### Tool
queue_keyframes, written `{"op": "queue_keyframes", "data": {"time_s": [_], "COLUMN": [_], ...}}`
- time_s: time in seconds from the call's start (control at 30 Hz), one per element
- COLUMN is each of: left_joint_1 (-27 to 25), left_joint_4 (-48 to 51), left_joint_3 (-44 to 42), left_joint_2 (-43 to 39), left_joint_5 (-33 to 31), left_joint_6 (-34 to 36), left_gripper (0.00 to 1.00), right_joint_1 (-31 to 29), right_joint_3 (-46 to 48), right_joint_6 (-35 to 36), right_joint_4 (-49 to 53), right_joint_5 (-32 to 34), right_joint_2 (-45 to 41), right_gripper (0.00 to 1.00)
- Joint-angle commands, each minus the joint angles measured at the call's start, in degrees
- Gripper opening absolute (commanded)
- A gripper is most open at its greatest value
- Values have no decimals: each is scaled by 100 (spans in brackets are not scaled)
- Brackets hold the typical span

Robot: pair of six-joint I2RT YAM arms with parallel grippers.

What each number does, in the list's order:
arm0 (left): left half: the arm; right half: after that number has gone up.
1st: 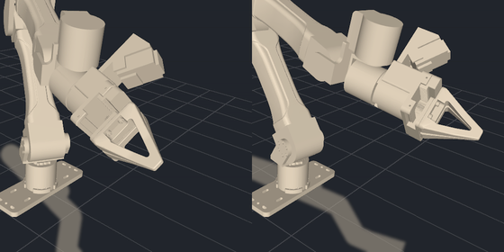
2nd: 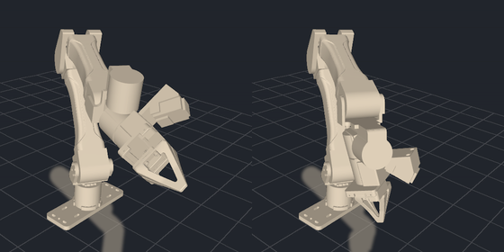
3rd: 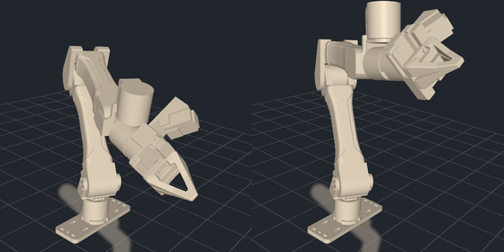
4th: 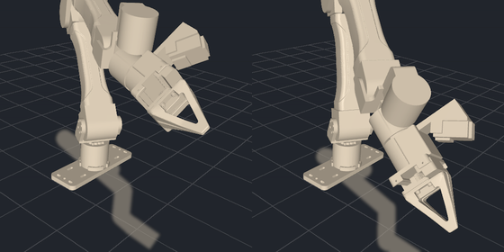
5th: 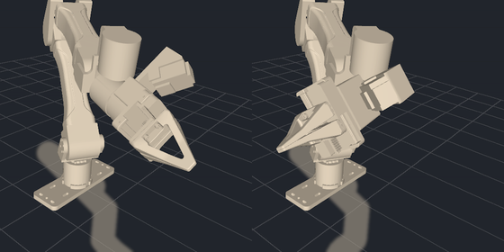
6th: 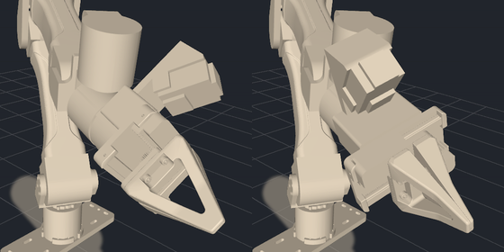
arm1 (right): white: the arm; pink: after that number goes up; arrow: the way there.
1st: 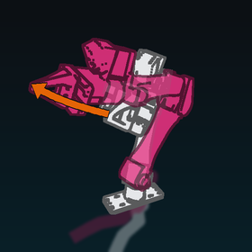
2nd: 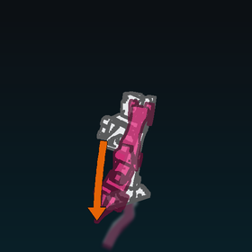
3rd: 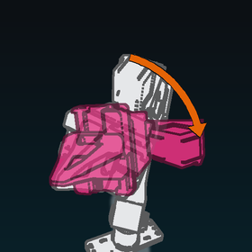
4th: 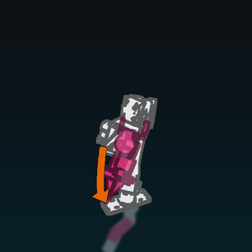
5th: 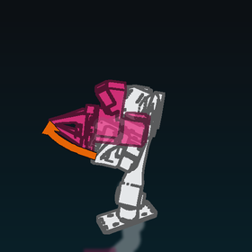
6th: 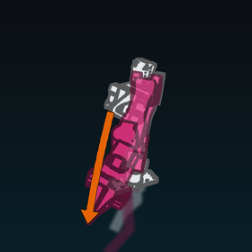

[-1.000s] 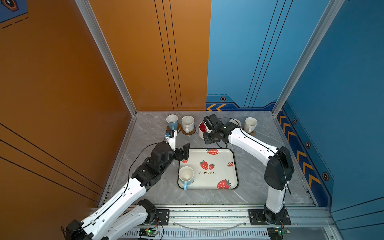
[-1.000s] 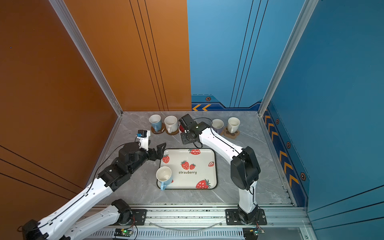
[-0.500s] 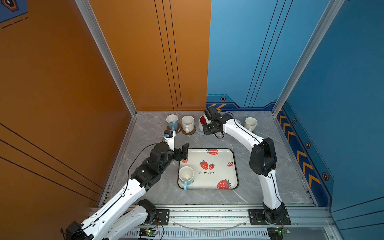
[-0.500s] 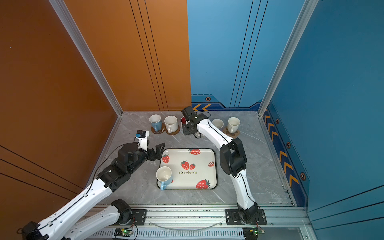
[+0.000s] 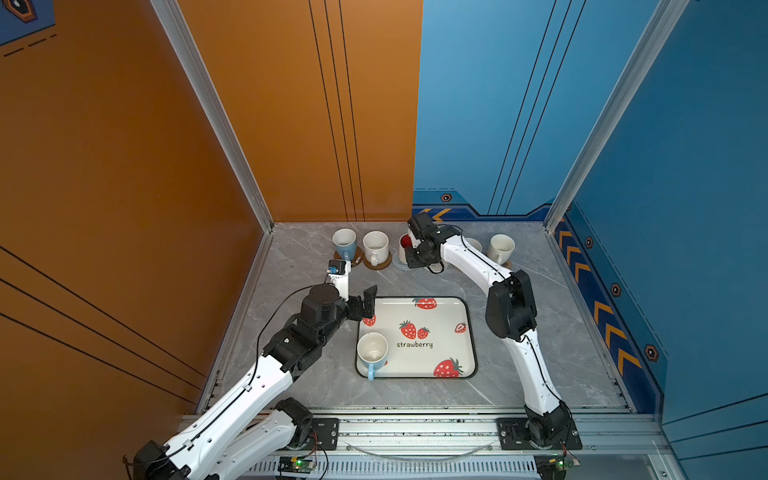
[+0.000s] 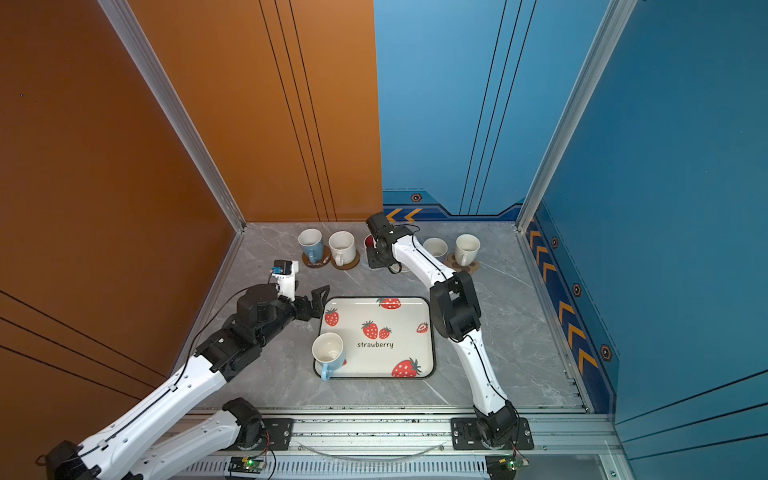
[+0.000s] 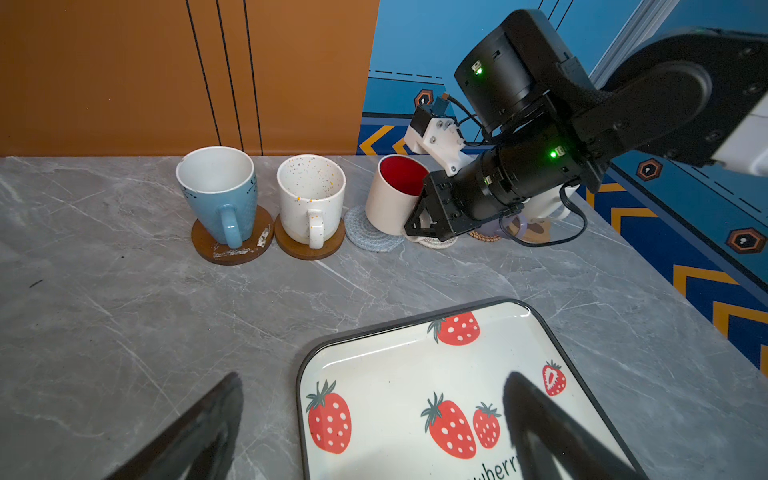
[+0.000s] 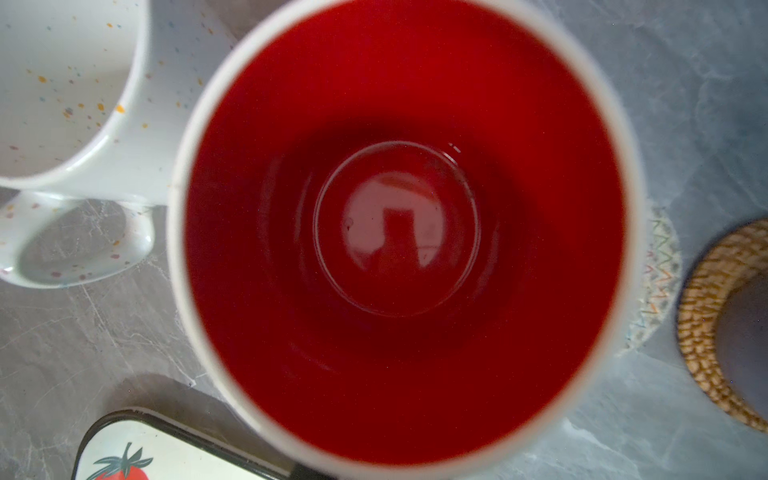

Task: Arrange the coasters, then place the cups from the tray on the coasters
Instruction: 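Lower the red-inside mug onto the blue woven coaster beside the speckled mug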

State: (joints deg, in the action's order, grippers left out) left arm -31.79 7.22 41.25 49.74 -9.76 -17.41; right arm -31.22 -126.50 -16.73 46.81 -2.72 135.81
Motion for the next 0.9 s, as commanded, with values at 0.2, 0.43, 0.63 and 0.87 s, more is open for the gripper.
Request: {"op": "queue_keyframes", "data": {"time_s": [0.2,0.43,0.63,0.87], "left_joint_1": [105,130,150,164], "left_joint_4": [-98,-124,-142,-182], "left_joint_3": [-73,-55,-64,-67], "left_joint_2": [9,85,98,120], "left_joint_5": [280,343,352,387], "left_joint_6": [-7,-17,-20,-34], "left_gripper": [98,98,98,98], "right_joint_1": [-10,-9,-11,-13], "right_joint_3": [-503,-653,-672,-764], "right_joint_6": [-6,47,65,82], "right_joint_4": [-37,53,63,74], "right_joint_5": [9,73,96,140], "right_joint_2": [190,348,400,503], "right_gripper": [0,0,0,0]}}
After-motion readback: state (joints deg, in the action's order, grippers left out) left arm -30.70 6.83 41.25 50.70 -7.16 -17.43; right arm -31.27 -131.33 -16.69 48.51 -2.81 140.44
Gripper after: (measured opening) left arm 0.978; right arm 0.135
